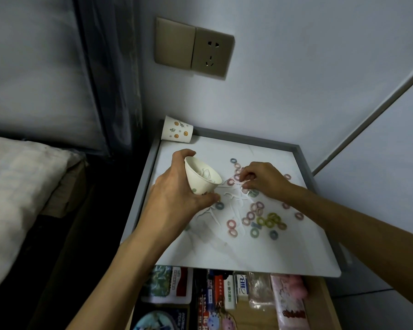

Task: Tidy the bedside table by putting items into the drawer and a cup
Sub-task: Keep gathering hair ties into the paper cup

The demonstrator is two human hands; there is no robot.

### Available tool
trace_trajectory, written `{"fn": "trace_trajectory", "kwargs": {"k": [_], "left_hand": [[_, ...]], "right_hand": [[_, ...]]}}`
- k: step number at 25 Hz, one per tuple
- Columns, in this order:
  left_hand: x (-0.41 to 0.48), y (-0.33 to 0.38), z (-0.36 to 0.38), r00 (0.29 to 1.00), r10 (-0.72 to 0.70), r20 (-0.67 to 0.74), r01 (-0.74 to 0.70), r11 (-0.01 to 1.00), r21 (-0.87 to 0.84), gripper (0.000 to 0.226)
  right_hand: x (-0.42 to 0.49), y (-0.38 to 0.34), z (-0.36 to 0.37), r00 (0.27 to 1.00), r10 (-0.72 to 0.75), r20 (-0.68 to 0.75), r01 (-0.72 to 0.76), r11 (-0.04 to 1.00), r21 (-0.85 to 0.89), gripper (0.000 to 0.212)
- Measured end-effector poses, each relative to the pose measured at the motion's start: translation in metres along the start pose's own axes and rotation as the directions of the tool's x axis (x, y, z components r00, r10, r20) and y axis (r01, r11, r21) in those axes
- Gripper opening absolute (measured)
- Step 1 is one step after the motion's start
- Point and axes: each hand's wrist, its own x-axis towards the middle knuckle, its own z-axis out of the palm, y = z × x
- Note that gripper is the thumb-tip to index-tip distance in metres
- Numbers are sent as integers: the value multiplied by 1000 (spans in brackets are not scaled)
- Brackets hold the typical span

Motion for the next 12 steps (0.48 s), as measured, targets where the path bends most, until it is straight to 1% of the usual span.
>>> {"fn": "trace_trajectory", "kwargs": {"k": [3,7,9,10,12], "left_hand": [[0,0,0,1000,-1,4,1,1000,3,87],[-2,1,-1,1000,-5,7,5,1000,2,87],[-2,2,-2,1000,1,3,-1,1000,1,87],[-2,2,-3,1000,6,-1,-6,1000,0,87],[-2,3,-4,1000,9,-7,-9,1000,-2,86]], "right_hand": [[9,-7,-8,996,-14,86,23,994,-110,16],[12,-12,-6,979,-73,190,131,941,-311,13],[6,-7,-1,975,-112,193,174,921,-348,11],[1,-5,0,977,-112,179,169,925,-341,9],[-6,-3,-2,990,-69,122,106,938,-331,5]]}}
